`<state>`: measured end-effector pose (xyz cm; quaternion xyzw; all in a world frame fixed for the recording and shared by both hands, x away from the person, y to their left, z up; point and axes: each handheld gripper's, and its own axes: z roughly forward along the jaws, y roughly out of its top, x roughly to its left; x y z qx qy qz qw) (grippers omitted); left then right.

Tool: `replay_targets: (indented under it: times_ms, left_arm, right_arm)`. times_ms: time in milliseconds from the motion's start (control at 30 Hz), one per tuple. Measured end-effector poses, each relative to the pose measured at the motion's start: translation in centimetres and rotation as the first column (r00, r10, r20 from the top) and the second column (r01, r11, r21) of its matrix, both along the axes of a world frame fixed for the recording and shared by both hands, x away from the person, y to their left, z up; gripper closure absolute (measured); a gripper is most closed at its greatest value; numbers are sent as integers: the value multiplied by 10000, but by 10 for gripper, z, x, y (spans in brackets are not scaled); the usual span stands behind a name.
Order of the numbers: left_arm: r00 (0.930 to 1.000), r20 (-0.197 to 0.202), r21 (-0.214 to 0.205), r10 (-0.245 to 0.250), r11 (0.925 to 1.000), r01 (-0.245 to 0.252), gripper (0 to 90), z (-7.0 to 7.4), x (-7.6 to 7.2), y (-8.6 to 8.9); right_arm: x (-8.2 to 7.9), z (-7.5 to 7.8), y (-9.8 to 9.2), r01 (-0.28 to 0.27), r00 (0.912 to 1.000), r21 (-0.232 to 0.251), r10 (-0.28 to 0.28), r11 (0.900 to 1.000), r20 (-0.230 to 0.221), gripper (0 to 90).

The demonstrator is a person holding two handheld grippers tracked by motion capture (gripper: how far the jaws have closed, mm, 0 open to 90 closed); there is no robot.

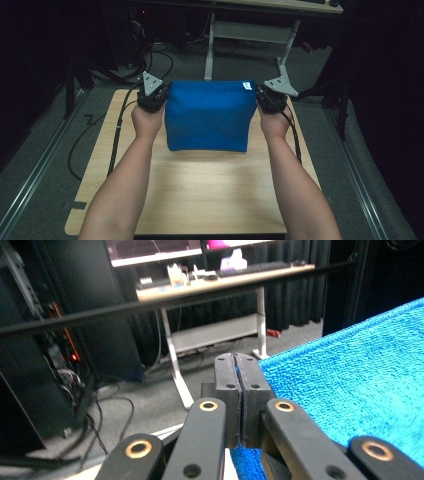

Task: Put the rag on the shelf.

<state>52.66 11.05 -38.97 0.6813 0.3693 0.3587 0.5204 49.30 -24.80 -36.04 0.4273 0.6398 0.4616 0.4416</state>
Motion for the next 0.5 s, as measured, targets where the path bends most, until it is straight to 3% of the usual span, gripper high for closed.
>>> replay_targets:
  times_ms: [233, 400, 433, 500]
  left_arm:
    - [9959, -899, -79, -59, 10000, 52, 894, -39, 2, 4]
    - [9860, -1652, 46, -231, 9997, 242, 894, -63, 2, 3]
    - [9860, -1647, 73, -244, 9996, 260, 894, -66, 1, 3]
    - [9814, -1887, -109, -361, 9993, 347, 894, -75, -1, 4]
  right_arm:
    - [5, -31, 1, -169, 9977, -42, 166, 9998, -651, 890]
    - [9, -56, 0, -250, 9925, 205, 273, 9995, -1191, 890]
    - [9, -56, 0, -250, 9925, 205, 273, 9995, -1191, 890]
    - [9, -64, -1, -228, 9897, 320, 271, 9992, -1404, 890]
